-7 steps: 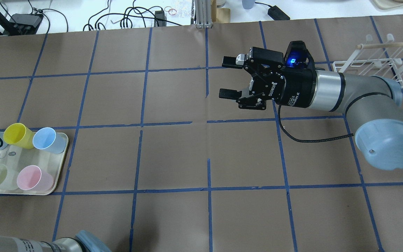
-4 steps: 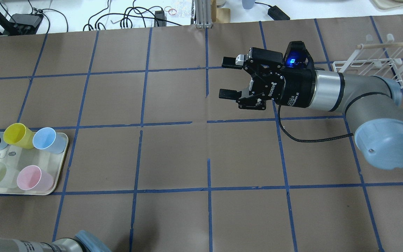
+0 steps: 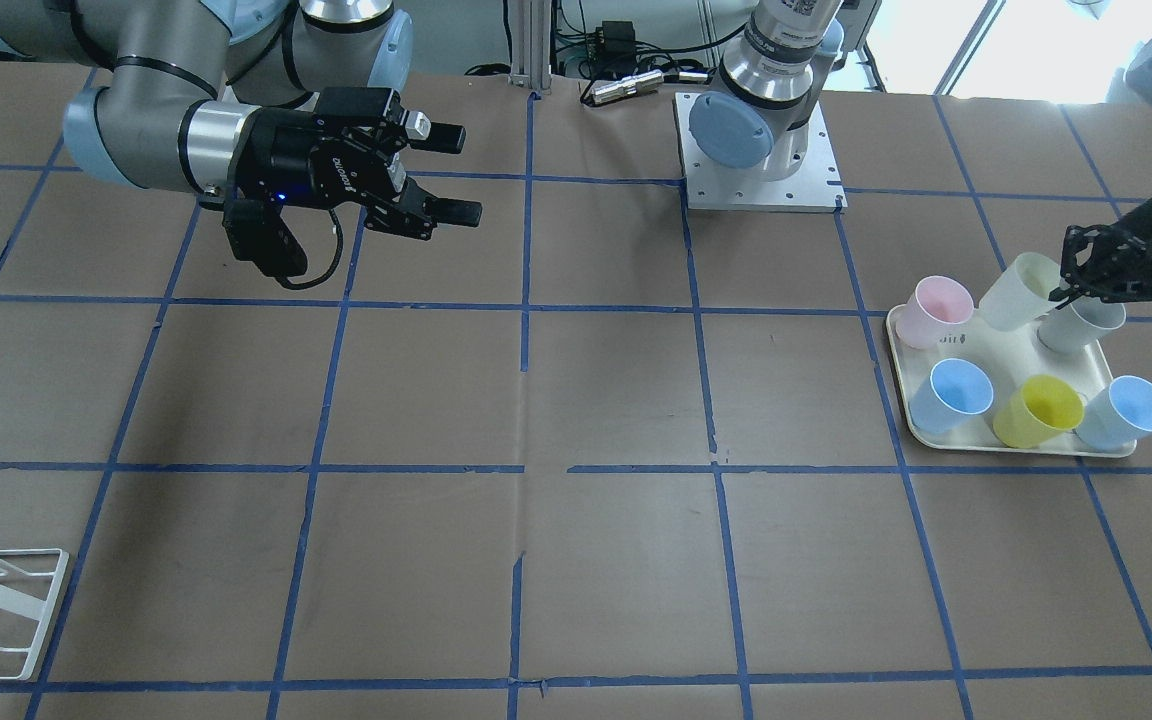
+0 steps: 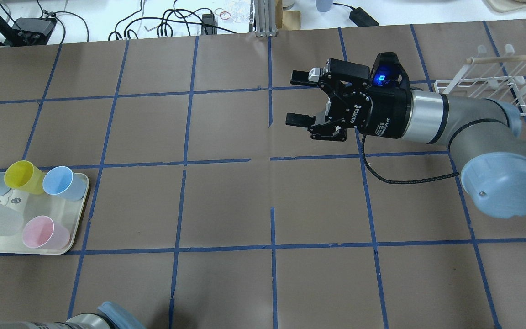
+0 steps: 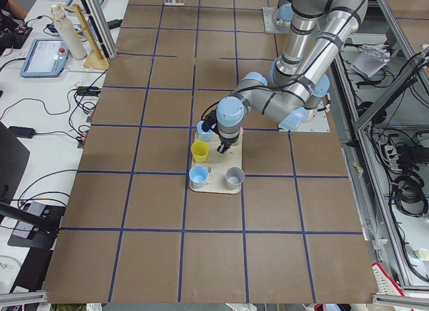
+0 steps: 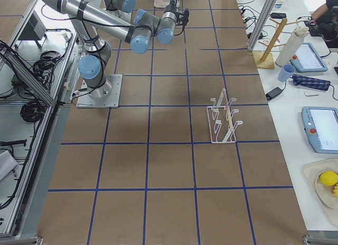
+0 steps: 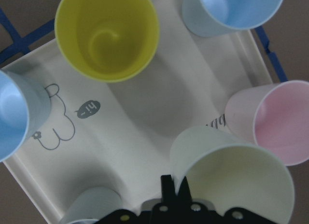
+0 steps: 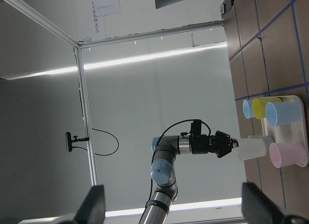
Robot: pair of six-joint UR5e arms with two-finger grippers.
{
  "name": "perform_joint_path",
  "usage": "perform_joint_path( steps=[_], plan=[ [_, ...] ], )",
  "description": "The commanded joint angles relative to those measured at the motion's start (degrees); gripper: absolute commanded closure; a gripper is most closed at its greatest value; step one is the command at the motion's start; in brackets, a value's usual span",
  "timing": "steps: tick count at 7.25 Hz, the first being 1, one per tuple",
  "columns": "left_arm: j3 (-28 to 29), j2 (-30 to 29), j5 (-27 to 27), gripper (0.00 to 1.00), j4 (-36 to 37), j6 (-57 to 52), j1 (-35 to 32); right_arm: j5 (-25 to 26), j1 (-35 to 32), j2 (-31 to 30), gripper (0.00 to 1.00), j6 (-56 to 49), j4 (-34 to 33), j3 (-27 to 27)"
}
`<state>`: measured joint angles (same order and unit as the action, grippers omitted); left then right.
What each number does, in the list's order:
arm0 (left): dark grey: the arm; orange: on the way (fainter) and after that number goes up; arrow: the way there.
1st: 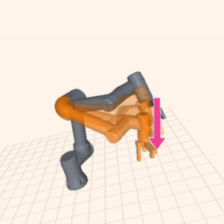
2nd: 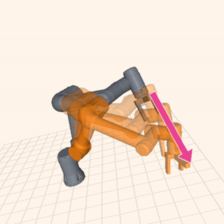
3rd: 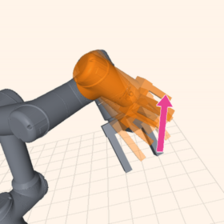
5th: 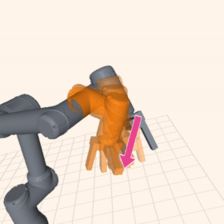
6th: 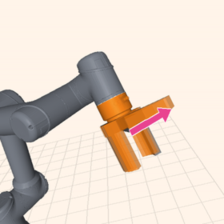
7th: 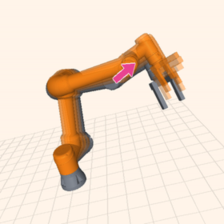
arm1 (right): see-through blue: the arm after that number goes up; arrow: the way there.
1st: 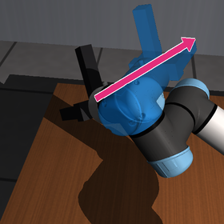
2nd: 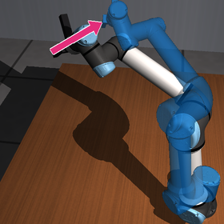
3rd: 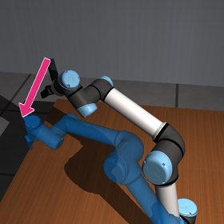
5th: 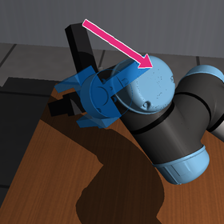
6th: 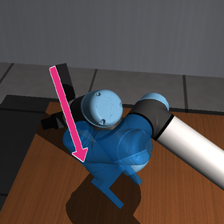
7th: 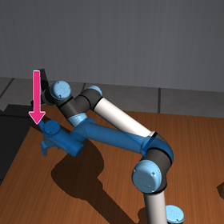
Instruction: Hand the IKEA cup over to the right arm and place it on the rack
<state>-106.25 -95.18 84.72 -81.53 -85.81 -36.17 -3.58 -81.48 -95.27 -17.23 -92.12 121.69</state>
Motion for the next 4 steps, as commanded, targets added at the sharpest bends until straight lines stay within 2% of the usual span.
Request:
perform_joint_path(
  steps=[1, 2, 4],
  plan=[
    [6.9, 1.8, -8.6, 1.0, -18.0, 1.1, -0.4, -0.2, 0.0, 0.4, 0.0, 0.0, -0.1, 0.0],
    [6.9, 2.5, -14.2, 1.0, -23.9, 5.3, -2.3, -0.1, 0.0, 0.4, 0.0, 0.0, -0.2, 0.0],
    [6.6, 5.3, -23.4, 1.0, -32.4, 13.5, -13.4, 0.4, 0.1, 0.4, 0.0, -0.1, -0.1, 0.0]
  ],
)
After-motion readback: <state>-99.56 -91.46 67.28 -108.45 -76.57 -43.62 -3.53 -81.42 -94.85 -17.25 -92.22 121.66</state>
